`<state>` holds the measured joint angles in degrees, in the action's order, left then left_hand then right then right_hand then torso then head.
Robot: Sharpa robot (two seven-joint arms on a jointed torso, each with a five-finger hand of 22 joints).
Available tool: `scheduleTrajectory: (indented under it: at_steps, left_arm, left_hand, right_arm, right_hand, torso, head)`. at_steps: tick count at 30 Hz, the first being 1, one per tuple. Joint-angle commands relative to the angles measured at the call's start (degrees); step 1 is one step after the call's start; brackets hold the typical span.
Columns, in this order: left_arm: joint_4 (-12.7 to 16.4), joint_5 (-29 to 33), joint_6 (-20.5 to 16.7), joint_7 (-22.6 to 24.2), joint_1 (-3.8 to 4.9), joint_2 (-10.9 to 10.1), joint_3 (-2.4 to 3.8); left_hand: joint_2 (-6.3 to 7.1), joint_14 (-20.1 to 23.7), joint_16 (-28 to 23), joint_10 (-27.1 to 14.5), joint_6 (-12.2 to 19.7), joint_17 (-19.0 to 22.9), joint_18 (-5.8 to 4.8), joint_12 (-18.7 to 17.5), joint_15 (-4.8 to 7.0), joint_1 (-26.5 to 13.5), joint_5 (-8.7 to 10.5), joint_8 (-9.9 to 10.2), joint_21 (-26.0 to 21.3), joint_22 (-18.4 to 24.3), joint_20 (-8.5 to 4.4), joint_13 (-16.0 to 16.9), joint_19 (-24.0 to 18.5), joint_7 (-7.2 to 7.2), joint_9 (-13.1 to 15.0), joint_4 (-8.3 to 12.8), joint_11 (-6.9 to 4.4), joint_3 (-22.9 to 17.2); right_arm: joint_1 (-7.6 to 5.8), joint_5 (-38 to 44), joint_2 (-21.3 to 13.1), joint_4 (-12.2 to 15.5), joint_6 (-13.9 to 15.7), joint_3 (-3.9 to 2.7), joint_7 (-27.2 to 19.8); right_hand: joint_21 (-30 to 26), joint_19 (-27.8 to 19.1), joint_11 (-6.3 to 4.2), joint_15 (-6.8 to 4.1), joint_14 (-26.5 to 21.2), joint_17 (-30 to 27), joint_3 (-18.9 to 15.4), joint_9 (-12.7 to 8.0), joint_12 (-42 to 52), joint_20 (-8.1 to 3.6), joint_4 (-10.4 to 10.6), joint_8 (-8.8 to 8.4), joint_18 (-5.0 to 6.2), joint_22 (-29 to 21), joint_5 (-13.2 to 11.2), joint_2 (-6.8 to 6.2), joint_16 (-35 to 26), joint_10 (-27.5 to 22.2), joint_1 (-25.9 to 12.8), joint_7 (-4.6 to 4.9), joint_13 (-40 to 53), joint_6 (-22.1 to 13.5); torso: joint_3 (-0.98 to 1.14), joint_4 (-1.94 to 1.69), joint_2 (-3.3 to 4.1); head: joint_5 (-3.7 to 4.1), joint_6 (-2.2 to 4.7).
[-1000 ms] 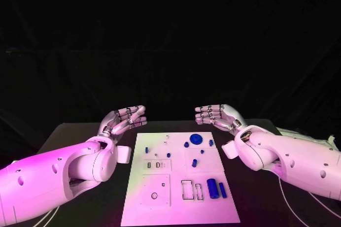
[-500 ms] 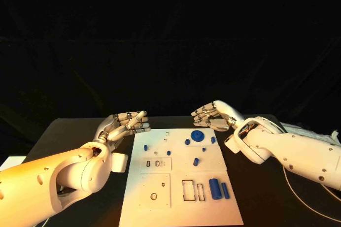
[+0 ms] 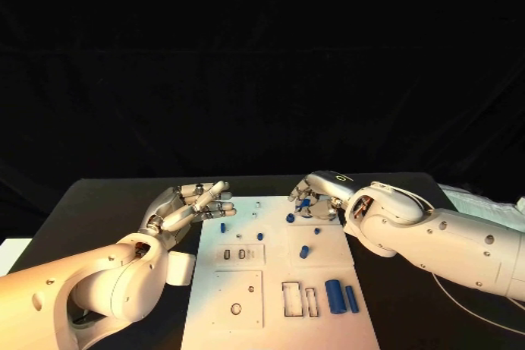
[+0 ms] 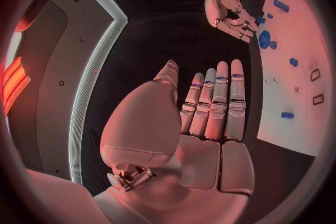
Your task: Assemble the parts on the task board
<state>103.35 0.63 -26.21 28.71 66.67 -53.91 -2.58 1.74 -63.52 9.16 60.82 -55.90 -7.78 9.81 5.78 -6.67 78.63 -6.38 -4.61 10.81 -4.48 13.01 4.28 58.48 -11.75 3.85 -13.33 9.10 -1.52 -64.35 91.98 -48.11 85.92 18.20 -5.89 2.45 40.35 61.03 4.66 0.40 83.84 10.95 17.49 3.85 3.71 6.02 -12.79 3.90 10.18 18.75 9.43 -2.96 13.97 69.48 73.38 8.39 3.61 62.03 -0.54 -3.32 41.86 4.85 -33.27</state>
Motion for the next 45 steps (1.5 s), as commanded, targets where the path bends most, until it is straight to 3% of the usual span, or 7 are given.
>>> scheduleTrajectory:
  at_steps: [1, 18, 25, 36, 45]
  left_arm:
    - [0.66, 0.98, 0.86, 0.38, 0.14, -0.03, 0.09]
    - [1.05, 1.46, 0.98, -0.03, 0.18, -0.06, 0.14]
    - [1.02, 1.46, 1.04, -0.20, 0.18, -0.07, 0.15]
    - [1.02, 1.47, 1.12, -0.44, 0.18, -0.10, 0.15]
    - [0.90, 1.50, 0.90, -0.63, 0.18, -0.02, 0.15]
  left_hand:
    - [0.08, -0.30, 0.20, 0.25, -0.30, -0.09, 0.77, 0.09, -0.01, 0.50, 0.21, -0.18, 0.11, 0.04, 0.04, 0.05, 0.32, -0.04, 0.04, 0.38, -0.03, -0.04]
    - [0.02, -0.22, 0.10, 0.15, -0.22, -0.19, 0.74, -0.04, -0.03, 0.50, 0.21, -0.08, 0.05, 0.08, 0.02, 0.01, 0.39, -0.10, -0.01, 0.43, 0.01, 0.04]
    - [-0.01, -0.16, 0.04, 0.09, -0.18, -0.24, 0.72, -0.11, -0.05, 0.51, 0.21, -0.02, 0.00, 0.11, 0.01, -0.02, 0.41, -0.14, -0.03, 0.46, 0.04, 0.08]
    - [-0.03, -0.11, -0.02, 0.02, -0.13, -0.29, 0.70, -0.18, -0.08, 0.50, 0.21, 0.05, -0.06, 0.13, 0.02, -0.04, 0.43, -0.18, -0.05, 0.49, 0.08, 0.13]
    - [-0.08, -0.02, -0.21, -0.22, 0.19, -0.55, 0.67, -0.46, -0.14, 0.83, 0.19, 0.35, -0.28, 0.24, 0.03, -0.13, 0.50, -0.30, -0.12, 0.89, 0.19, 0.23]
  right_arm:
    - [-0.08, 9.04, 0.50, -0.11, -4.60, -0.07, 4.99]
    - [-0.52, 11.73, 2.08, -0.97, -8.27, -0.12, 6.91]
    - [-0.54, 11.99, 2.65, -1.78, -9.52, -0.13, 7.01]
    - [-0.54, 12.11, 3.31, -2.38, -9.74, -0.13, 6.66]
    - [-0.54, 12.11, 3.48, -2.66, -9.12, -0.13, 6.52]
  right_hand:
    - [1.54, 0.42, -0.06, -0.55, 2.51, 1.10, 0.24, -0.04, -0.23, -0.28, 0.85, -0.23, 0.26, 0.93, -0.44, -0.81, 1.11, -0.47, -0.23, -0.45, -0.03, -0.20]
    - [10.95, -0.09, -0.28, -1.05, 2.38, 10.86, 3.95, 0.01, -0.19, -0.67, 6.26, -0.18, 0.28, 6.97, -1.46, -3.47, 14.66, -1.81, 0.81, -0.82, 0.02, -0.08]
    - [17.62, 2.56, -0.30, -1.19, 2.12, 13.63, 5.29, 0.05, -0.16, -0.67, 7.99, -0.14, -0.83, 15.49, -1.52, -4.07, 18.91, -1.47, 1.29, -0.89, 0.03, 0.25]
    - [24.42, 6.18, -0.62, -1.32, 2.13, 16.19, 6.69, 0.19, -0.08, -0.77, 9.94, 0.10, -2.14, 24.98, -2.00, -3.84, 23.31, -0.25, 1.49, -1.08, 0.08, 1.66]
    - [27.43, 7.56, -0.93, -1.47, 1.87, 19.89, 7.58, 0.28, -0.10, -0.88, 11.50, 0.19, -2.70, 29.15, -2.93, -3.42, 27.78, 0.71, 1.46, -1.40, 0.09, 2.85]
  torso:
    - [-0.06, -0.46, 1.11]
    - [-0.24, -0.87, 2.49]
    - [-0.26, -1.05, 2.89]
    - [-0.32, -1.20, 3.33]
    - [-0.36, -1.26, 3.62]
  head:
    - [0.30, 0.31]
    - [1.19, 0.34]
    - [1.30, 0.30]
    - [1.44, 0.44]
    - [1.39, 0.52]
